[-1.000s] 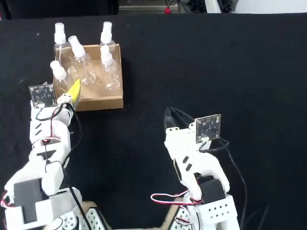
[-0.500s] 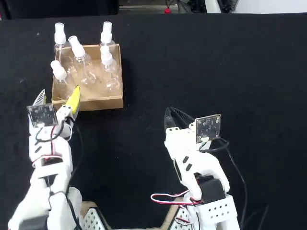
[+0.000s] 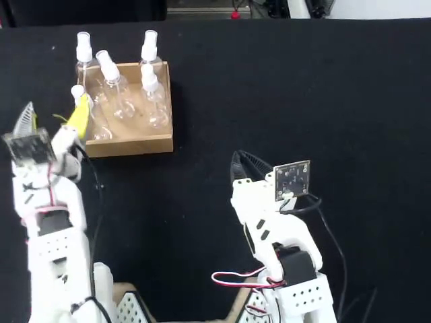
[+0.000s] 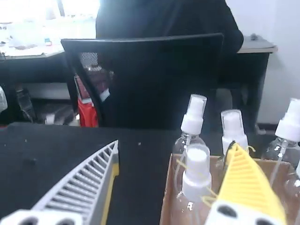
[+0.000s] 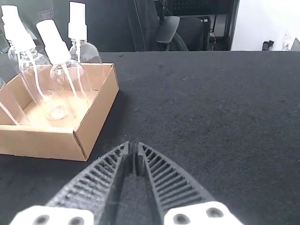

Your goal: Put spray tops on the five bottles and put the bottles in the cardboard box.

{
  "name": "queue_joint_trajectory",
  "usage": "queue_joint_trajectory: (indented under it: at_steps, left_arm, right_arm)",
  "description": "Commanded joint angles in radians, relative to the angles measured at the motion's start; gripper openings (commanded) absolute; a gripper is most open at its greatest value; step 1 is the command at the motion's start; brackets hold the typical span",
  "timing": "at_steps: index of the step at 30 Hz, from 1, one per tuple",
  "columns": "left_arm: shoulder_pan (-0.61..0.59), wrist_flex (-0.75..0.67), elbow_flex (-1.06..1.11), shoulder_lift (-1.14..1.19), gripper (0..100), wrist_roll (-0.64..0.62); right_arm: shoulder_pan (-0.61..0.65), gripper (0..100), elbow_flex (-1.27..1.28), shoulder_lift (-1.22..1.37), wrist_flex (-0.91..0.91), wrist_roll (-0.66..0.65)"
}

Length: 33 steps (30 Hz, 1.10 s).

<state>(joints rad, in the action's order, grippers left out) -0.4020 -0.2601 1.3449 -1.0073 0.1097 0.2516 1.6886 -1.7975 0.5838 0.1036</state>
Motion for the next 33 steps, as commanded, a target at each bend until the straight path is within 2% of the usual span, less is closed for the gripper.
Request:
queue_joint_trajectory:
  at_steps: [1,3,10,12,15,18,21,25,33]
  left_arm:
    - [-0.01,0.647,-0.283,-0.114,34,-0.049]
    - [-0.002,0.709,-0.278,-0.133,34,-0.035]
    - [-0.005,0.606,-0.09,-0.144,32,-0.011]
    - [-0.005,0.608,-0.081,-0.144,23,-0.015]
    - [-0.007,0.605,-0.09,-0.144,1,-0.017]
    - [-0.007,0.609,-0.107,-0.16,10,-0.011]
    - [-0.002,0.614,-0.088,-0.221,2,-0.017]
    - [-0.005,0.614,0.001,-0.371,3,-0.012]
    - [0.005,0.612,0.335,-0.77,3,-0.011]
  right_arm:
    - [-0.014,1.5,-0.004,-0.084,0.006,-0.009]
    - [-0.014,1.5,-0.004,-0.084,0.006,-0.009]
    - [-0.012,1.5,-0.004,-0.084,0.006,-0.009]
    - [-0.012,1.5,-0.004,-0.084,0.006,-0.009]
    - [-0.012,1.5,-0.004,-0.084,0.006,-0.009]
    - [-0.012,1.5,-0.004,-0.084,0.006,-0.009]
    - [-0.012,1.5,-0.004,-0.084,0.006,-0.009]
    - [-0.012,1.5,-0.004,-0.084,0.006,-0.009]
    - [-0.012,1.5,-0.004,-0.084,0.006,-0.009]
